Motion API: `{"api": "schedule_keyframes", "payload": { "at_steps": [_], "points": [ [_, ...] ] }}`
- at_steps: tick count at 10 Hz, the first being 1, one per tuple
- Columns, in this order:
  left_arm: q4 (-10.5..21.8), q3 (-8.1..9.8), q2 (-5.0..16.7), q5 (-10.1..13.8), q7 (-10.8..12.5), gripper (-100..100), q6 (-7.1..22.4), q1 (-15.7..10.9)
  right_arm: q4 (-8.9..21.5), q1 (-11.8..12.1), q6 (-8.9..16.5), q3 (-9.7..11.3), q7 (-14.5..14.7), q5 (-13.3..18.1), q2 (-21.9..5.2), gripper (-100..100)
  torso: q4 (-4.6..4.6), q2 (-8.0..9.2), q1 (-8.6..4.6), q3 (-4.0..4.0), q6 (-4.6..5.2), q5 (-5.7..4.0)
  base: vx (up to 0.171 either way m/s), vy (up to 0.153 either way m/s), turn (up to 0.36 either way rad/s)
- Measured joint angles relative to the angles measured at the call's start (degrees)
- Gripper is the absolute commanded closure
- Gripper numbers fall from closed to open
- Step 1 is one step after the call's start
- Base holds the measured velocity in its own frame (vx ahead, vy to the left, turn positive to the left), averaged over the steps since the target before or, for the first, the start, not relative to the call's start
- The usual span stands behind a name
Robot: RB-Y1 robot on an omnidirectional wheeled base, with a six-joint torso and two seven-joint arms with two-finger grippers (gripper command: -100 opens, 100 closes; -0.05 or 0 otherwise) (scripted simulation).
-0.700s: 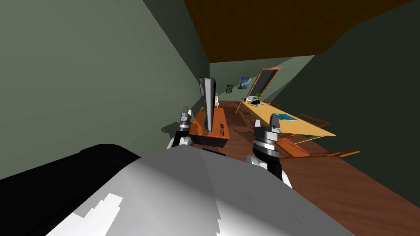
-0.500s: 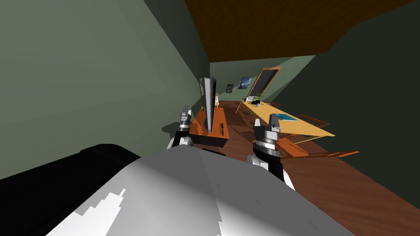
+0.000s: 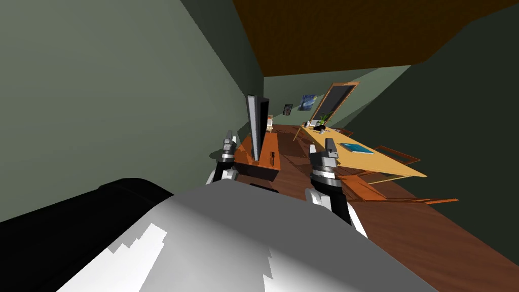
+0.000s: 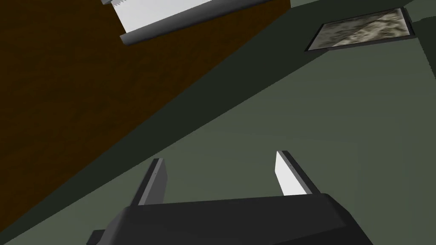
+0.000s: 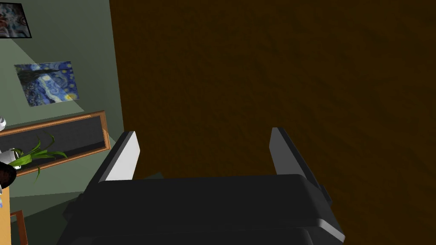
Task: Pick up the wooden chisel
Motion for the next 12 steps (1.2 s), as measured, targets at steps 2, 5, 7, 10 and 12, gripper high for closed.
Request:
{"api": "schedule_keyframes", "payload": {
  "at_steps": [2, 5, 7, 10, 12],
  "points": [
    [0.00, 0.00, 0.00, 0.00, 0.00, 0, 0.00, 0.00, 1.62, -1.57, 2.43, 0.71, 0.33, -0.21, -0.83, -100, -0.01, -0.05, 0.04, -0.03, 0.01, 0.01, -0.030, -0.119, 0.223],
    [0.00, 0.00, 0.00, 0.00, 0.00, 0, 0.00, 0.01, 4.39, -3.34, 6.26, 1.58, 0.79, 0.00, -1.77, -100, -0.03, -0.14, 0.11, -0.08, 0.04, 0.02, -0.022, -0.104, 0.213],
    [0.00, 0.00, 0.00, 0.00, 0.00, 0, 0.00, 0.00, 6.53, -4.77, 9.45, 2.35, 1.34, 0.72, -2.01, -100, -0.05, -0.23, 0.14, -0.13, -0.01, 0.03, -0.014, -0.112, 0.370],
    [0.00, 0.00, 0.00, 0.00, 0.00, 0, 0.00, 0.01, 11.49, -6.47, 12.73, 2.44, 1.38, 1.46, -3.38, -100, -0.05, -0.22, 0.24, -0.13, 0.00, 0.05, -0.021, -0.068, 0.174],
    [0.00, 0.00, 0.00, 0.00, 0.00, 0, 0.00, 0.01, 13.07, -7.25, 15.65, 2.94, 1.74, 2.39, -3.36, -100, -0.06, -0.26, 0.29, -0.15, 0.00, 0.06, -0.015, -0.057, 0.213]
  ]
}}
